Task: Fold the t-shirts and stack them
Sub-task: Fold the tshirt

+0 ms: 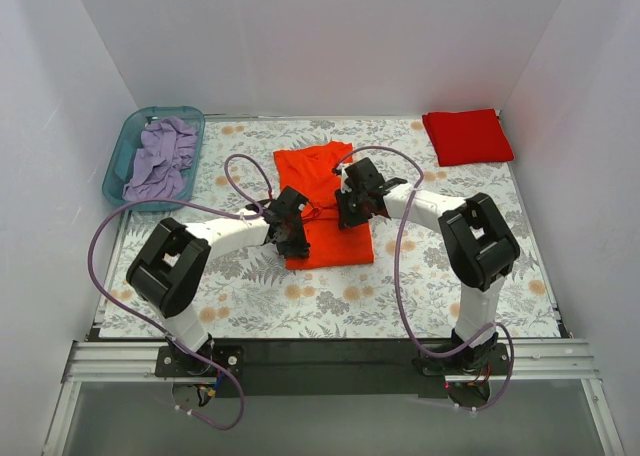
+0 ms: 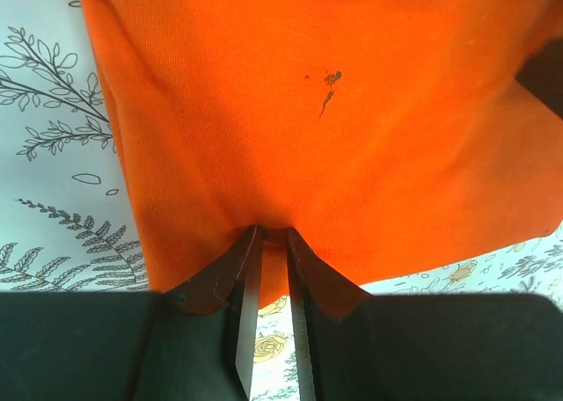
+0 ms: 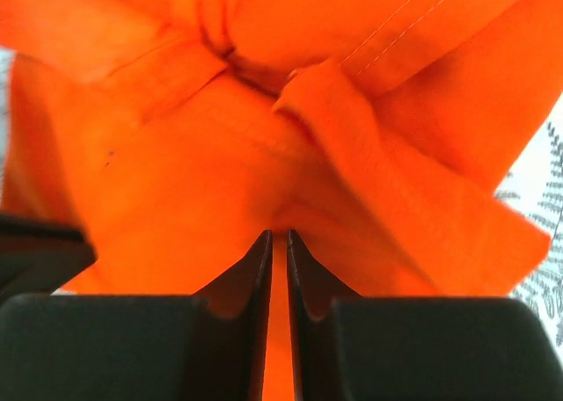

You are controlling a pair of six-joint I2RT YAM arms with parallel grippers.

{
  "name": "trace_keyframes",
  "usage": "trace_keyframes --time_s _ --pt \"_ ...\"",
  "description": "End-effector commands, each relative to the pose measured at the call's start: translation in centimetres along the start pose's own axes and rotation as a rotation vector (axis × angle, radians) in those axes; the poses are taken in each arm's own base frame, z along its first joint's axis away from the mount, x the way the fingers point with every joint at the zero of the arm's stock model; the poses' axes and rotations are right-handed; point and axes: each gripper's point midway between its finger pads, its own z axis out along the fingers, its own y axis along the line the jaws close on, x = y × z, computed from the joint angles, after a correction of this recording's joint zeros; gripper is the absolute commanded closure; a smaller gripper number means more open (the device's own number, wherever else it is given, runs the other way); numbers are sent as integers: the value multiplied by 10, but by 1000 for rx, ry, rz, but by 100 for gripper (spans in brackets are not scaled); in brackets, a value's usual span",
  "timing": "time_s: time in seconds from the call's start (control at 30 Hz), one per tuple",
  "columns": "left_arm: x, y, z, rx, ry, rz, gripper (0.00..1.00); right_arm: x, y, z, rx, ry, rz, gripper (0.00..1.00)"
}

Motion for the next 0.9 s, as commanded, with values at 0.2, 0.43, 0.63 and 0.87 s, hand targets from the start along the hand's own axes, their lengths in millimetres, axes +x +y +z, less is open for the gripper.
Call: trace_keyframes --time_s 0.2,0.43,0.63,0.87 --pt "35 23 -1 -53 118 5 83 -87 -36 12 130 -178 -63 83" --pt "44 30 -14 -45 127 4 82 -160 -44 -15 161 -331 -115 82" --pt "50 36 -25 -48 128 -2 81 -111 18 -26 -142 -256 -125 81" --pt "51 37 -27 -43 120 -8 80 -37 86 -32 -441 -211 -132 81"
